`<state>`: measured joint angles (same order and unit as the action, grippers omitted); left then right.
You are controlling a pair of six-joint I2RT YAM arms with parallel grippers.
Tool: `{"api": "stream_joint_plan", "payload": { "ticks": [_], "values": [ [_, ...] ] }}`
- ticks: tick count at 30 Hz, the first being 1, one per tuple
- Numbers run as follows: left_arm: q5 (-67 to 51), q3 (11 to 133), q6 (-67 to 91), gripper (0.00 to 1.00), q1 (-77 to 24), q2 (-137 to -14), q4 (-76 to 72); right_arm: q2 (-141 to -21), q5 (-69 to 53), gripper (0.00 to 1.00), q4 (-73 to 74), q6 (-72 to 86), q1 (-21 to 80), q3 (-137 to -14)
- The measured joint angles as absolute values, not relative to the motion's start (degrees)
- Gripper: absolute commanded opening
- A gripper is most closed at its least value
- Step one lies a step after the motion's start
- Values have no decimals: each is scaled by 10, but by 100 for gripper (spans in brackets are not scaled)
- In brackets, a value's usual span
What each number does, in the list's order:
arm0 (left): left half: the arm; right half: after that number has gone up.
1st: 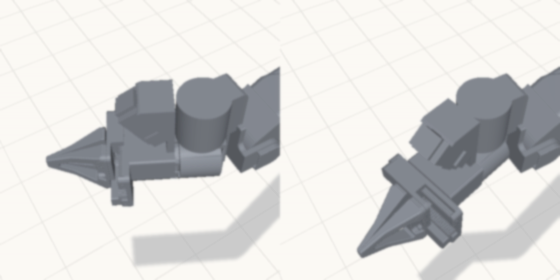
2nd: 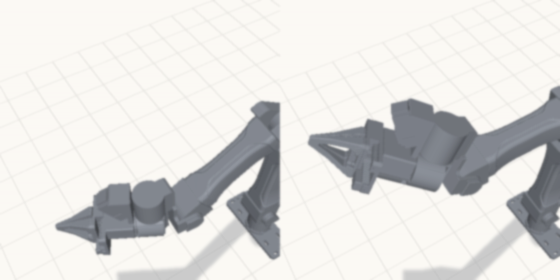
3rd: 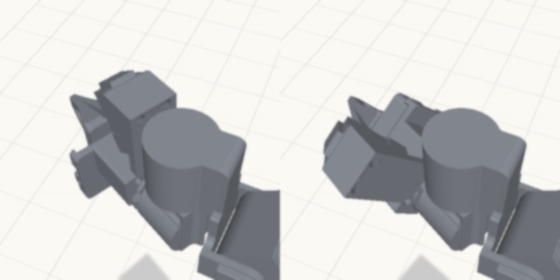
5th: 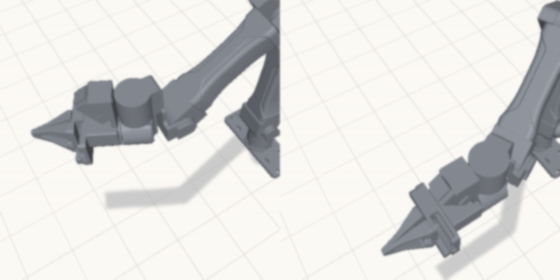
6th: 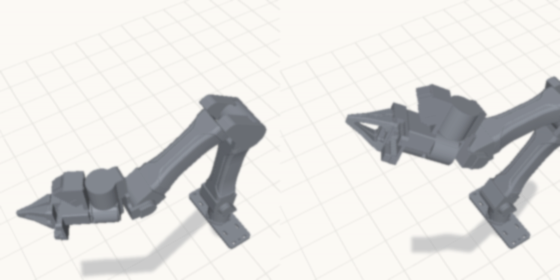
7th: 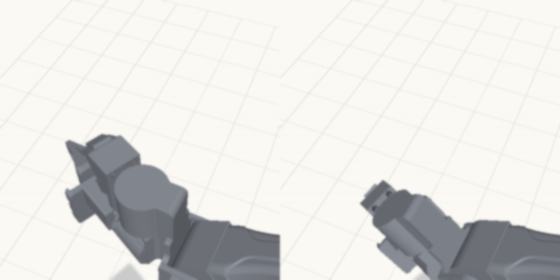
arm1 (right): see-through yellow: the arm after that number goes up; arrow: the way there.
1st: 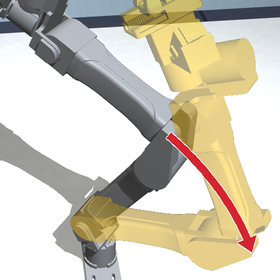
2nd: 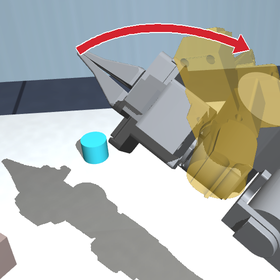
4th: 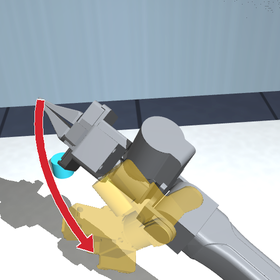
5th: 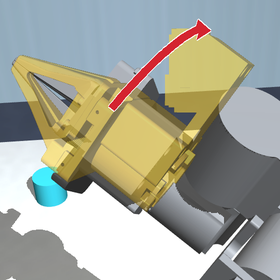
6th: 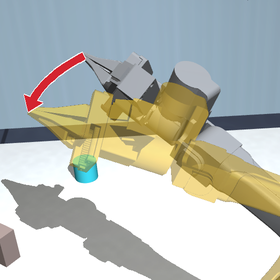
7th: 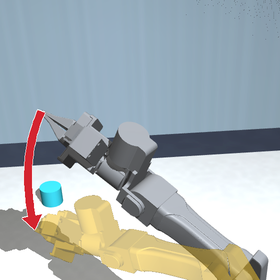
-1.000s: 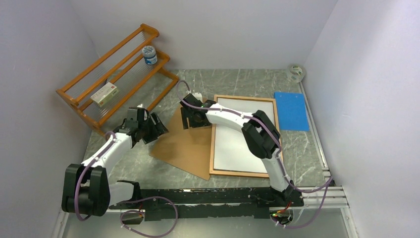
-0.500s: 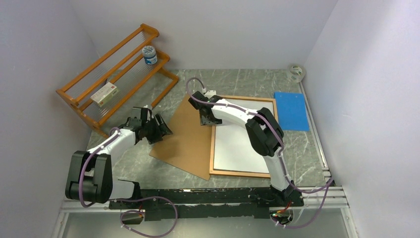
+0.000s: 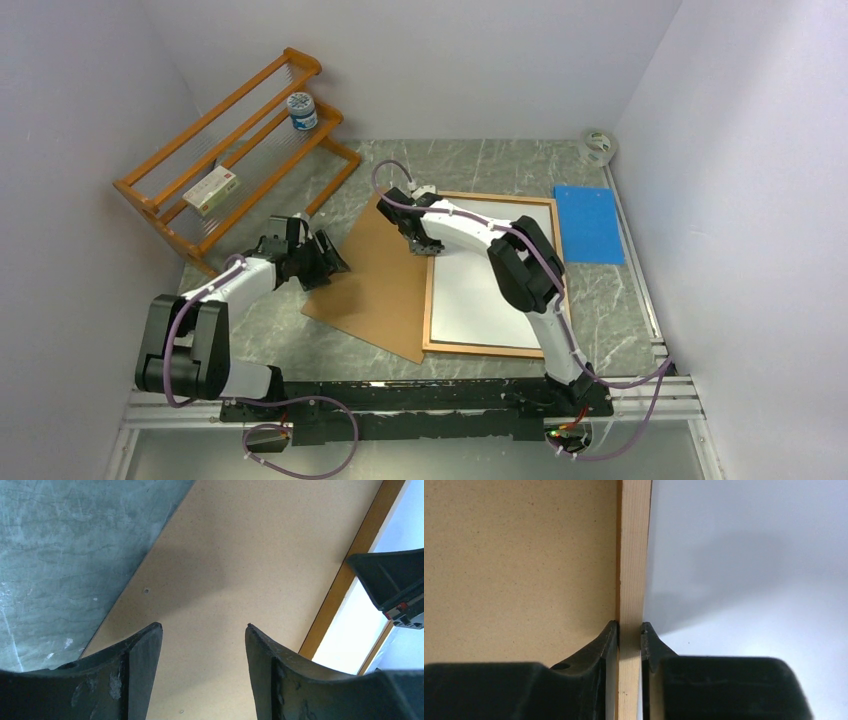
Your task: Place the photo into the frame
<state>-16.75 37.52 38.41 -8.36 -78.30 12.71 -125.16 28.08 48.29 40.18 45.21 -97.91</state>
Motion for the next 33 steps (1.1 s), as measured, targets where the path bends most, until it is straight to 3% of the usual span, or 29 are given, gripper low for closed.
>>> {"api": "stream_joint_plan", "payload": {
  "ticks": [3, 24, 33],
  "values": [
    [-168, 375, 384, 66, -84, -788, 126, -1258, 286, 0, 496, 414, 455, -992],
    [-123, 373, 387, 67, -84, -797, 131, -1280, 375, 0, 552, 421, 471, -1061],
    [-124, 374, 387, 67, -84, -798, 131, -1266, 391, 0, 529, 416, 414, -976]
  ]
}}
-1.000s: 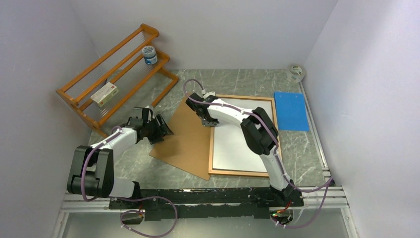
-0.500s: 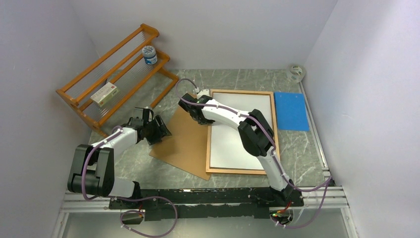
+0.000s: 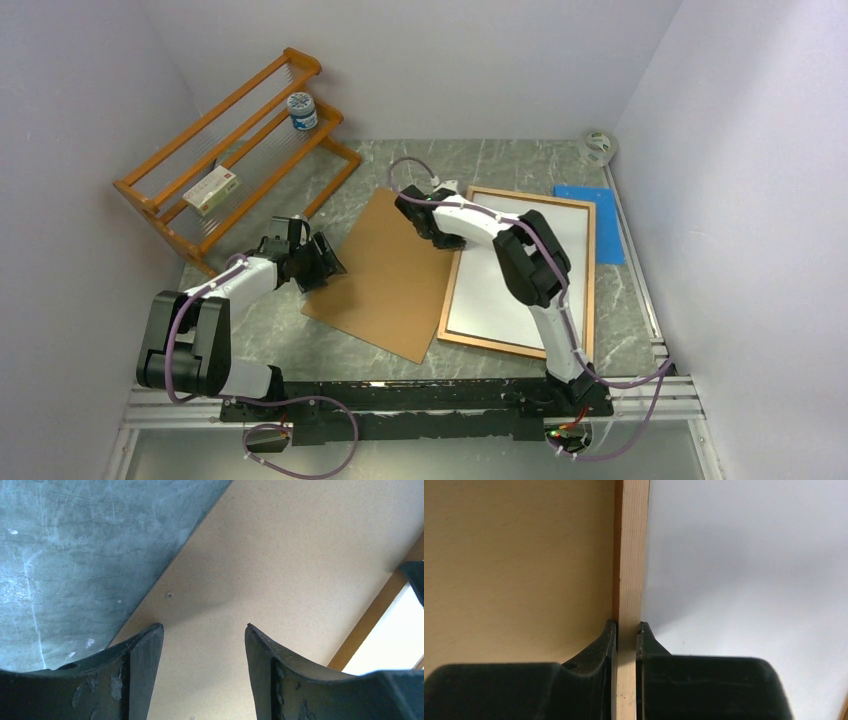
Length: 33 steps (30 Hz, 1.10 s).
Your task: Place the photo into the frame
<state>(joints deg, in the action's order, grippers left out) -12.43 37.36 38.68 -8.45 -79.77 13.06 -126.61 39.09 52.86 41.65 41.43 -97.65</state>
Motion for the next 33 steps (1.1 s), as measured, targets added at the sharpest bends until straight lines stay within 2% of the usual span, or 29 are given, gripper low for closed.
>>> {"api": "stream_joint_plan", "payload": {
  "ticks": [6, 8, 13, 20, 22, 25, 33],
  "values": [
    [-125, 377, 387, 69, -84, -802, 132, -1207, 382, 0, 480, 399, 369, -889],
    [-126, 384, 387, 70, -84, -808, 132, -1197, 377, 4, 468, 394, 359, -872],
    [-121, 413, 387, 75, -84, -828, 140, -1189, 370, 21, 449, 391, 354, -850],
    [-105, 486, 381, 87, -84, -863, 149, -1156, 355, 54, 444, 389, 350, -828],
    [-100, 514, 371, 90, -84, -878, 151, -1134, 351, 60, 446, 390, 350, -827],
    [-97, 551, 352, 93, -84, -901, 150, -1093, 340, 61, 446, 395, 350, -827],
    [-115, 627, 286, 93, -84, -978, 155, -1004, 247, 61, 390, 454, 356, -761]
  ]
}}
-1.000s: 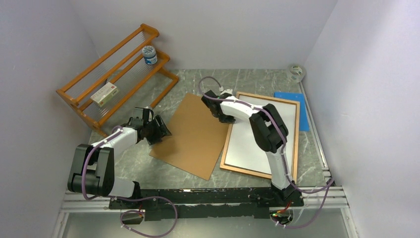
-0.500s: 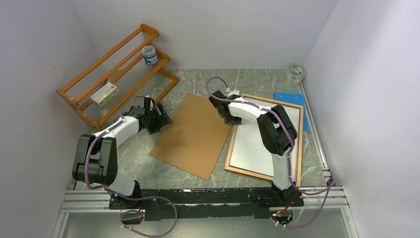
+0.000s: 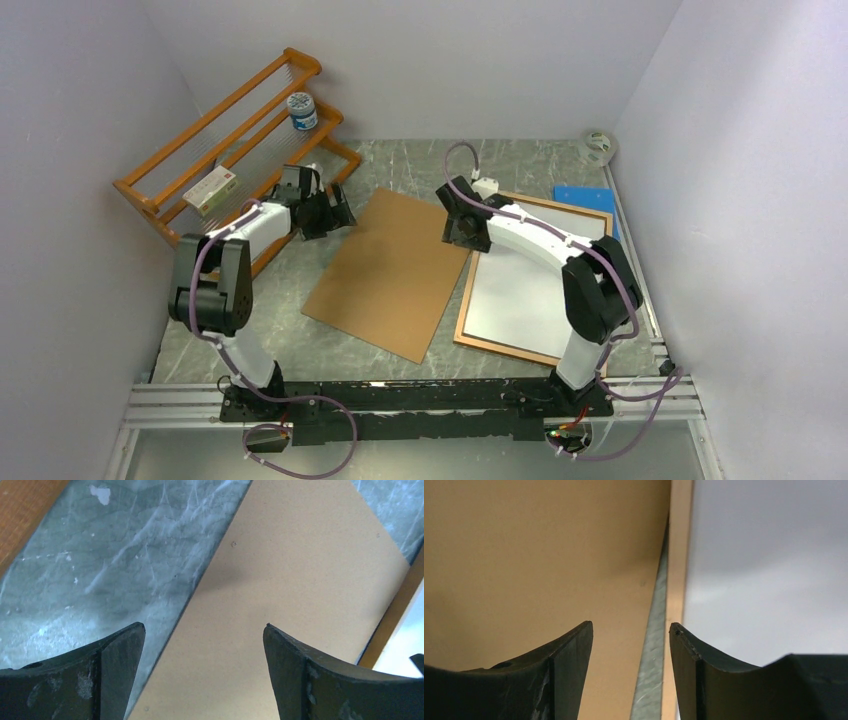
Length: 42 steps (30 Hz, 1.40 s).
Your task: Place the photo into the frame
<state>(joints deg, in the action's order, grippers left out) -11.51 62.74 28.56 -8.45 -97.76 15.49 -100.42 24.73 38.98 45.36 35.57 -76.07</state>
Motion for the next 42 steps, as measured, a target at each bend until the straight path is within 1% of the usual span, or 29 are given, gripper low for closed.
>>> {"api": "stream_joint_plan", "payload": {
  "ticks": [6, 10, 15, 22, 36, 40, 42],
  "values": [
    [-129, 654, 261, 93, -81, -1035, 164, -1008, 160, 61, 335, 537, 370, -685],
    [-130, 655, 251, 93, -77, -1048, 172, -1019, 142, 61, 311, 582, 380, -670],
    [-128, 656, 244, 93, -72, -1051, 170, -1049, 147, 61, 310, 627, 384, -671],
    [-147, 662, 236, 93, -64, -1059, 162, -1058, 181, 64, 332, 672, 392, -686],
    [-152, 662, 232, 93, -63, -1065, 143, -1069, 238, 68, 385, 682, 401, -705],
    [-149, 670, 249, 86, -59, -1072, 151, -1078, 219, 67, 365, 664, 396, -703],
    [-157, 676, 272, 85, -51, -1080, 150, -1079, 204, 66, 347, 646, 391, -700]
  ]
}}
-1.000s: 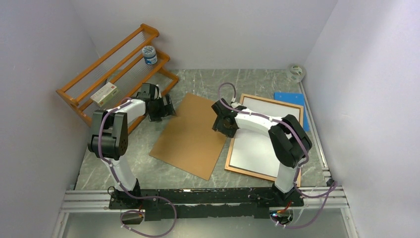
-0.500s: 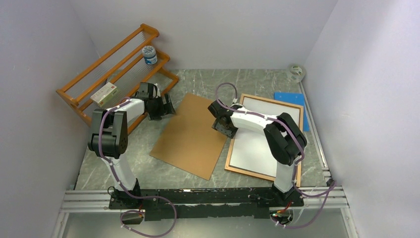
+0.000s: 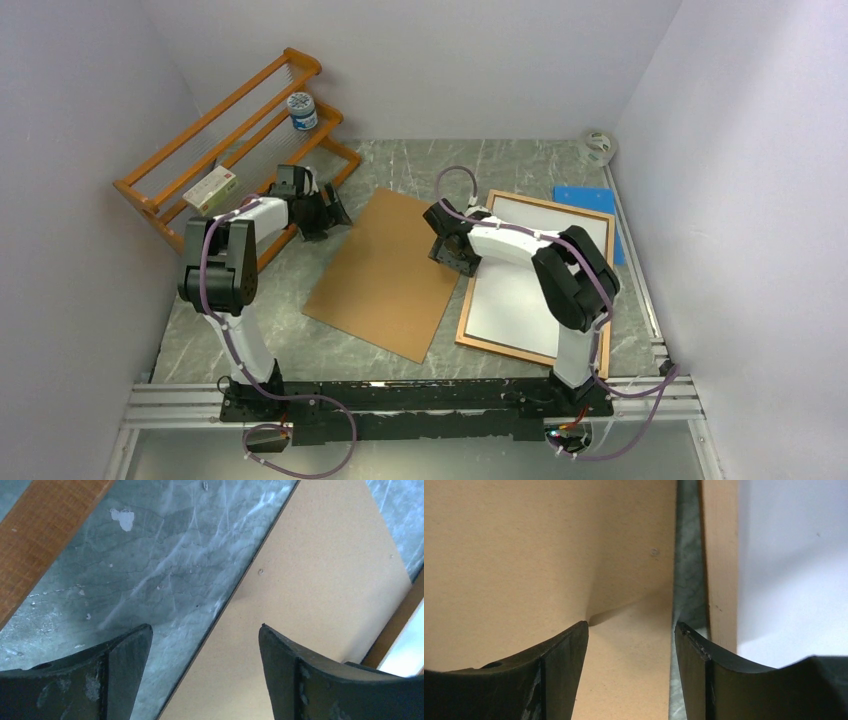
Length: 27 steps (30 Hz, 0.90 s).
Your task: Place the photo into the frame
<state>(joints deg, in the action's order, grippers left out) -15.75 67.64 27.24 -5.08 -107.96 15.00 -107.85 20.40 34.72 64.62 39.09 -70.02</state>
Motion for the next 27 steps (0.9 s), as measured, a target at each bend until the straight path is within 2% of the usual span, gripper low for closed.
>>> {"api": "stream_joint_plan", "payload": {
  "ticks": [12, 20, 27],
  "values": [
    [-170, 561, 342, 81, -36, -1012, 66, -1062, -3, 64, 109, 521, 322, -635],
    [-192, 550, 336, 78, -23, -1011, 51, -1049, -66, 60, 33, 494, 303, -592],
    [-215, 554, 334, 78, -24, -1027, 25, -1002, -91, 58, 27, 495, 303, -542]
  ]
}}
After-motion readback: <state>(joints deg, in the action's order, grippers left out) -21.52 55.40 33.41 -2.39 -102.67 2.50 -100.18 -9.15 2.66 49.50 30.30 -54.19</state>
